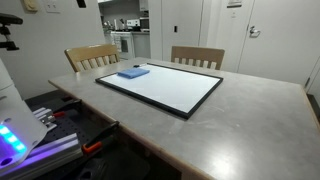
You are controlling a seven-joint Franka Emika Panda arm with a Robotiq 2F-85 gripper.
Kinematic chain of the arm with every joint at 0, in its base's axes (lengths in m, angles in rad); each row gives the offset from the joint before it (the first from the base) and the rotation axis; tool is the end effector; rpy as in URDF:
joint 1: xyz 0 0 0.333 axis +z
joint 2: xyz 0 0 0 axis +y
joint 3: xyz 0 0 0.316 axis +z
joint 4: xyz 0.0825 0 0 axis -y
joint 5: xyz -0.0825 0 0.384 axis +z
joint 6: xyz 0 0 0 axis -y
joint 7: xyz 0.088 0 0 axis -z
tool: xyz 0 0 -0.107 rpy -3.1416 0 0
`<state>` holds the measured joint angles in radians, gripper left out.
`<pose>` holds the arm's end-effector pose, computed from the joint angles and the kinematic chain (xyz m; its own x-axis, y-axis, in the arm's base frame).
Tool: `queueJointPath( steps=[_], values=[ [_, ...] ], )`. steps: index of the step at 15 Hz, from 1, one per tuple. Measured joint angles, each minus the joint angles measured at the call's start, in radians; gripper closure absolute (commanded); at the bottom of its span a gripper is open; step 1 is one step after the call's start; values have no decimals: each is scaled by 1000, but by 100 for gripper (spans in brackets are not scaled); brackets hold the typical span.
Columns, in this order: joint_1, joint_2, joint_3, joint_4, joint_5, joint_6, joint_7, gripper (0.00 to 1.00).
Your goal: Wipe the whiteboard using the blue towel
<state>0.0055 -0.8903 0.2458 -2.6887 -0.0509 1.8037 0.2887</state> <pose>0.2822 0.0699 0.4771 0.9925 -0.1086 0.0561 -0.1187 -0.9657 0.2310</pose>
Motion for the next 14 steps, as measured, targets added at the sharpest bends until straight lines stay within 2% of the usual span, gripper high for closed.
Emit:
queueJointPath(
  steps=[7, 14],
  values=[
    [1, 8, -38, 2, -35, 41, -64, 0],
    [23, 96, -70, 2, -40, 225, -158, 0]
  ],
)
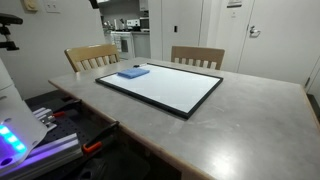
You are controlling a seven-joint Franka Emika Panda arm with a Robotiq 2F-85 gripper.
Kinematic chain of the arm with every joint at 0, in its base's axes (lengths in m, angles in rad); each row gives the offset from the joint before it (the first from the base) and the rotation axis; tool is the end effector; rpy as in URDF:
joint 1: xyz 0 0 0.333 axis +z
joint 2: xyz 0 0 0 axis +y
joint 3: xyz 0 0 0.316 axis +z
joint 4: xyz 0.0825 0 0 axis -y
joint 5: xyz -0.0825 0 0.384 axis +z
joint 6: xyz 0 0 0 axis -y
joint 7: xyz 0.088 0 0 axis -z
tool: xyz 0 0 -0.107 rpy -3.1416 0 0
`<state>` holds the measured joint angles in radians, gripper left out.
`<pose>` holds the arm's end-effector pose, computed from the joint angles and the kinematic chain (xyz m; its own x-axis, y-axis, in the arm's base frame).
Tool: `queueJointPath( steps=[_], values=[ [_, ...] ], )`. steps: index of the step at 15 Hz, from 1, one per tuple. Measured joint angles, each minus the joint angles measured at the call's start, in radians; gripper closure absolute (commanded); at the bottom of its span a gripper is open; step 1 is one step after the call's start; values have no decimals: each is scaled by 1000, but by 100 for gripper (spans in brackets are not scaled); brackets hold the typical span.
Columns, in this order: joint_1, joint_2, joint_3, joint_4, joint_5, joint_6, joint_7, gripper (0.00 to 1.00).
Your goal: Wipe the whiteboard using the blue towel
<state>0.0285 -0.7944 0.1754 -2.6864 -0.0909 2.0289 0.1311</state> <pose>0.3201 0.0616 0.4736 0.9860 0.0776 0.1474 0.0485 -0.9803 0.1916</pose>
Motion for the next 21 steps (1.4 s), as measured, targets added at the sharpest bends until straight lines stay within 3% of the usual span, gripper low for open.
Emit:
queueJointPath(
  steps=[8, 13, 16, 21],
  values=[
    [6, 252, -126, 31, 2, 297, -155, 0],
    [27, 414, -158, 123, 40, 373, -230, 0],
    [68, 505, -179, 167, 154, 429, -294, 0],
    [71, 510, -180, 172, 160, 433, -298, 0]
  ],
)
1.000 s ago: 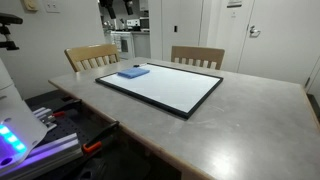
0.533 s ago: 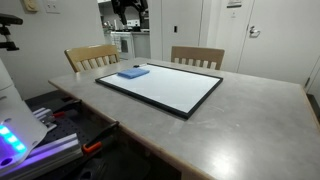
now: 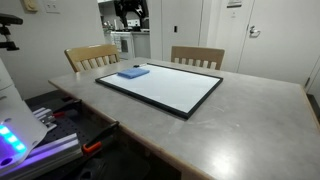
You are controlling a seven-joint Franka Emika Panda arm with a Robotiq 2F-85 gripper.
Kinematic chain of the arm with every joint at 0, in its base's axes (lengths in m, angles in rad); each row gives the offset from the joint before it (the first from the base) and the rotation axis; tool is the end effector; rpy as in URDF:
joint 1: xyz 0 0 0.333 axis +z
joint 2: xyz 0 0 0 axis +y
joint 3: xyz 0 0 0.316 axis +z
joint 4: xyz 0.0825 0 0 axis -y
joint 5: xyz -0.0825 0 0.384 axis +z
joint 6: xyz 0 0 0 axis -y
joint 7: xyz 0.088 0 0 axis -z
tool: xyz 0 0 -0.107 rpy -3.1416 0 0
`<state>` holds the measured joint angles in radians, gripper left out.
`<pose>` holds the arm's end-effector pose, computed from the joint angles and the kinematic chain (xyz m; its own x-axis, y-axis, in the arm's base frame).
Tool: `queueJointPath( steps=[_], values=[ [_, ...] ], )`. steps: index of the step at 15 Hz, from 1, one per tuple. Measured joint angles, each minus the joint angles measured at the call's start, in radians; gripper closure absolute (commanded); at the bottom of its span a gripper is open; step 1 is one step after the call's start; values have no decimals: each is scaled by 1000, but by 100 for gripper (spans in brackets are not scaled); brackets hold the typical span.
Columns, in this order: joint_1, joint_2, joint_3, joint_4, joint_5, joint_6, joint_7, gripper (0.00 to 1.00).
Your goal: Wipe the whiteboard using the blue towel
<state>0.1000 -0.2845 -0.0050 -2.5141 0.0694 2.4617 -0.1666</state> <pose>0.4528 0.0431 0.4057 0.9506 0.2032 0.2346 0.2132 -0.9769 -0.0176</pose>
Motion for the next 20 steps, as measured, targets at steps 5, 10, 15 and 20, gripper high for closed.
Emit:
queueJointPath(
  steps=[5, 10, 15, 20],
  values=[
    [1, 2, -1, -10, 21, 10, 6, 0],
    [28, 90, -40, -10, 206, 72, -165, 0],
    [45, 240, -49, 56, 428, 114, -395, 0],
    [19, 426, -3, 140, 451, 125, -411, 0]
  ],
)
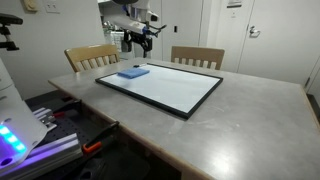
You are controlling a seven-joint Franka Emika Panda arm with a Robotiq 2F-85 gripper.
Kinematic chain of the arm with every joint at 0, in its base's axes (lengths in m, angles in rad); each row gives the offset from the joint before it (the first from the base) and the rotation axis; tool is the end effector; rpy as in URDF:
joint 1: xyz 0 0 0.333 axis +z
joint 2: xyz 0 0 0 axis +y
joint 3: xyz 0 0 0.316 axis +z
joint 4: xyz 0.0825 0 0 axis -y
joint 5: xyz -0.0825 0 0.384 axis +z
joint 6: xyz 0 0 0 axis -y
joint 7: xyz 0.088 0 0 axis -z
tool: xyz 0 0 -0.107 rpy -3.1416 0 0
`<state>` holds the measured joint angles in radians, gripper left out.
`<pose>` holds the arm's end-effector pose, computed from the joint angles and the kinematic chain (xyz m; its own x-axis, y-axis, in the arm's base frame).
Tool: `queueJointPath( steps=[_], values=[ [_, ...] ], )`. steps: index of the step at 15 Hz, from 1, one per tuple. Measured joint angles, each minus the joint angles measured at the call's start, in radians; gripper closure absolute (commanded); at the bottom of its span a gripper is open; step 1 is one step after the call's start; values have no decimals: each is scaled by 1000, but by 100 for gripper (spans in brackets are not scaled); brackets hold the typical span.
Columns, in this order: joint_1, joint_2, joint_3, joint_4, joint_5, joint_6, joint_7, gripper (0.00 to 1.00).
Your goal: Wipe the whiteboard using the blue towel
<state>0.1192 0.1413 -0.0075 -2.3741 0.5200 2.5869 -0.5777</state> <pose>0.5094 0.0479 0.2696 0.9596 0.2287 0.1636 0.2636 -0.9343 -0.2399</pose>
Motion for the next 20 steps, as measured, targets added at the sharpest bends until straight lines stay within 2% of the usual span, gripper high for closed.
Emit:
queueJointPath(
  steps=[5, 9, 17, 20],
  values=[
    [-83, 153, 100, 80, 33, 11, -9, 0],
    [-151, 228, 167, 151, 48, 11, -15, 0],
    [-205, 336, 254, 205, 49, 11, -15, 0],
    [-212, 351, 260, 207, 49, 18, -10, 0]
  ],
)
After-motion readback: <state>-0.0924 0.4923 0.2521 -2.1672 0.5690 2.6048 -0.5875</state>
